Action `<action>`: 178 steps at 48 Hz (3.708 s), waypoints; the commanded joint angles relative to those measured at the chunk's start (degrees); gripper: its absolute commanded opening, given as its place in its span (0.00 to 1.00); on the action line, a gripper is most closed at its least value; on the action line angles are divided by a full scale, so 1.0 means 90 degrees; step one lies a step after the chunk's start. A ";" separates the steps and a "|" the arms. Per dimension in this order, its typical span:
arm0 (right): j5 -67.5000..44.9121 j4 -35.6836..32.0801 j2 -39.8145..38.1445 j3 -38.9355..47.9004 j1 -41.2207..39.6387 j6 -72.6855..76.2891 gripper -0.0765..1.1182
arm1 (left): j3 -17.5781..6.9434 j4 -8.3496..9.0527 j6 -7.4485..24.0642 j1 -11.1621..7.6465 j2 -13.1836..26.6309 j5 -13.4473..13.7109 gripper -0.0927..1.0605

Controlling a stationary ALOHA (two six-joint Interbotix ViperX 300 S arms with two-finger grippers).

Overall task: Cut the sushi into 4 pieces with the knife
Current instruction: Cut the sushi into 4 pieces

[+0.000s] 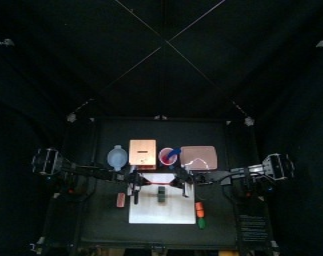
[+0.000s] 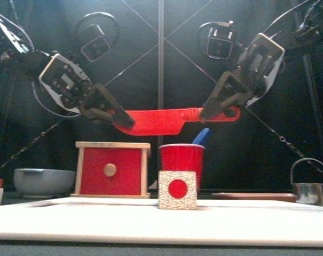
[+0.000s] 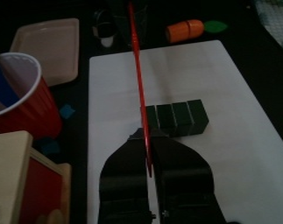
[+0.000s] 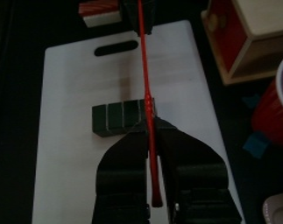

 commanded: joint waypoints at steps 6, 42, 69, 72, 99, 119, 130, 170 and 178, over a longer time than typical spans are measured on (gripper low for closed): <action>0.0107 0.0059 0.0146 -0.0098 0.0049 0.0010 0.17 | -0.0322 0.0039 0.0020 -0.0088 0.0313 -0.0029 0.28; 0.0313 -0.0010 0.0596 -0.0186 0.0039 0.0000 0.17 | -0.0537 -0.0068 0.0020 -0.0293 0.1006 -0.0010 0.28; 0.0322 -0.0078 0.0713 -0.0176 -0.0146 0.0000 0.17 | -0.0771 -0.0078 0.0020 -0.0234 0.1455 0.0020 0.28; 0.0322 -0.0059 0.0771 -0.0195 -0.0107 0.0010 0.17 | -0.0781 -0.0078 0.0020 -0.0254 0.1494 0.0029 0.28; 0.0322 0.0059 0.1211 -0.0371 0.0068 0.0010 0.17 | -0.0762 -0.0166 -0.0020 -0.0391 0.1533 0.0176 0.28; 0.0313 0.0156 0.1377 -0.0342 0.0107 0.0010 0.17 | -0.0820 -0.0273 -0.0020 -0.0479 0.1738 0.0264 0.28; 0.0313 0.0176 0.1641 -0.0332 0.0088 0.0010 0.17 | -0.0947 -0.0322 0.0010 -0.0430 0.2100 0.0264 0.28; 0.0459 -0.0166 0.1182 -0.0332 -0.0518 -0.0010 0.17 | -0.1104 0.0010 0.0039 0.0254 0.1953 0.0166 0.28; 0.0381 -0.0195 0.0850 -0.0293 -0.0459 -0.0020 0.17 | -0.1016 0.0098 0.0039 0.0225 0.1709 -0.0127 0.27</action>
